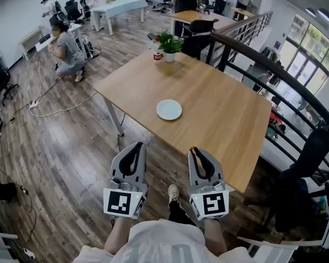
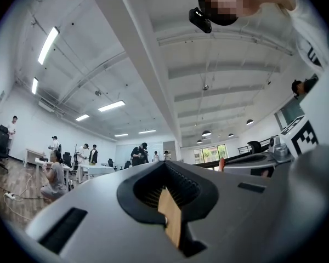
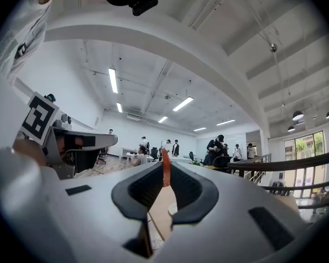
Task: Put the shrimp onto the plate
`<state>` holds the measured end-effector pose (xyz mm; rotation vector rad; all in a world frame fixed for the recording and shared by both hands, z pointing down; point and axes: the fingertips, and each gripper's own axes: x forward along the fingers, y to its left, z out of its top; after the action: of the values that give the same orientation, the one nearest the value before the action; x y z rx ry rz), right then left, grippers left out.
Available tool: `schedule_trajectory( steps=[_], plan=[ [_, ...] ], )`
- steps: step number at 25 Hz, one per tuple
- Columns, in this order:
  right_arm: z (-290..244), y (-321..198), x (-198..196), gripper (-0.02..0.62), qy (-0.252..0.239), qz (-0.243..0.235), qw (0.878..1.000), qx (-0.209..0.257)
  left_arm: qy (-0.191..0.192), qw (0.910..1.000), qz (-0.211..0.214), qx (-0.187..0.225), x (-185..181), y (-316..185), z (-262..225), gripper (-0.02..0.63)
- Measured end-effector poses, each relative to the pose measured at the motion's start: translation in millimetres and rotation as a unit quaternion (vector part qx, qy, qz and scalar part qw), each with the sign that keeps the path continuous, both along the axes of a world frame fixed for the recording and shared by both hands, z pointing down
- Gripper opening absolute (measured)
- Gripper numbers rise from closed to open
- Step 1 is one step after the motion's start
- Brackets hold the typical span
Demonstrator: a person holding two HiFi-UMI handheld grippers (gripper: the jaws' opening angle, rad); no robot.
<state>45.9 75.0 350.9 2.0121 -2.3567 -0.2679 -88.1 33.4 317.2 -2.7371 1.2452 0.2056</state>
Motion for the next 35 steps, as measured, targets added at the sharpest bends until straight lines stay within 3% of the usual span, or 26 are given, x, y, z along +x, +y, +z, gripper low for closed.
schedule_trajectory(
  steps=[11,20,32,35],
  plan=[
    [-25.3,-138.5,60.2,0.049,-0.003,-0.035,0.999,0.021,-0.002,0.999,-0.037,0.024,50.7,-130.3,-18.5,0.009],
    [-23.4,-213.3,96.6,0.049,0.007,-0.061,0.998,0.018,-0.003,0.9983,-0.048,0.031,93.8,-198.8,-24.6,0.009],
    [-9.6,-286.6,82.6,0.049,-0.023,-0.081,0.996,-0.017,-0.015,0.9983,-0.051,0.026,87.5,-269.4,-28.0,0.009],
    [-15.2,-296.2,76.6,0.049,-0.011,-0.084,0.996,-0.016,-0.01,0.9985,-0.043,0.034,86.5,-282.6,-37.2,0.009]
  ],
)
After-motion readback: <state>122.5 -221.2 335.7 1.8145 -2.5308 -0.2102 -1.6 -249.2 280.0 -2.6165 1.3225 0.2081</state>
